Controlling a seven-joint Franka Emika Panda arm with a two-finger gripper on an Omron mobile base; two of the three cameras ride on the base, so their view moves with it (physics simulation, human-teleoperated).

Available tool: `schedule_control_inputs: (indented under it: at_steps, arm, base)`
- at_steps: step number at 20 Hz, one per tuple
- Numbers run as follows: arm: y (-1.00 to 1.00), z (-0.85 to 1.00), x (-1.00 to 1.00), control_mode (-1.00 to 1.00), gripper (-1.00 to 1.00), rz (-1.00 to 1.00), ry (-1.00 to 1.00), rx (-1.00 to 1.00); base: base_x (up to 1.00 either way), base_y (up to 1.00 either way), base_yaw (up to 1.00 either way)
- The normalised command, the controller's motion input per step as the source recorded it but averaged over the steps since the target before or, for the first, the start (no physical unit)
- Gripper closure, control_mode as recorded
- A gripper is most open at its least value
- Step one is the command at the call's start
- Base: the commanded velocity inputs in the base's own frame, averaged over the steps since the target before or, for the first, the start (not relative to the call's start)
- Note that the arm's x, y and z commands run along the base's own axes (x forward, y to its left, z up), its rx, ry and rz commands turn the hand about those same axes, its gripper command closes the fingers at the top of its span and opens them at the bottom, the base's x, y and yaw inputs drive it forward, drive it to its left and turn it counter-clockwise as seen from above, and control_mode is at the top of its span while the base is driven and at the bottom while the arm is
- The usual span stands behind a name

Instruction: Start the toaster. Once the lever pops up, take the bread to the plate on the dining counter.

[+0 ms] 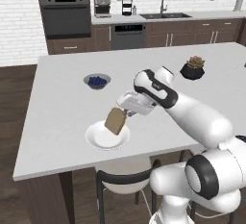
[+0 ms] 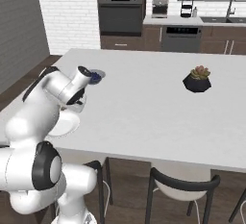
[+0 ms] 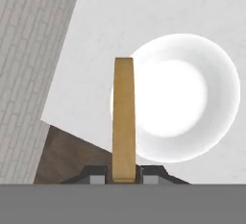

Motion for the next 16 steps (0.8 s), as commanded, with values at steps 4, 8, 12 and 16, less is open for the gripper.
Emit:
schedule_control_inputs:
  at_steps: [4, 8, 12, 16]
  arm:
    - [0.12, -0.57, 0.59, -1.00, 1.00, 0.01, 0.00, 0.01]
    - [0.09, -0.56, 0.64, -1.00, 1.00, 0.00, 0.02, 0.00]
    - [0.07, -0.56, 0.55, -1.00, 1.00, 0.01, 0.05, 0.00]
    - [0.08, -0.49, 0.35, -1.00, 1.00, 0.01, 0.05, 0.00]
  base:
    - [0.00, 0.00, 0.00]
    - [0.00, 0.00, 0.00]
    - [0.00, 0.00, 0.00]
    - [0.00, 0.00, 0.00]
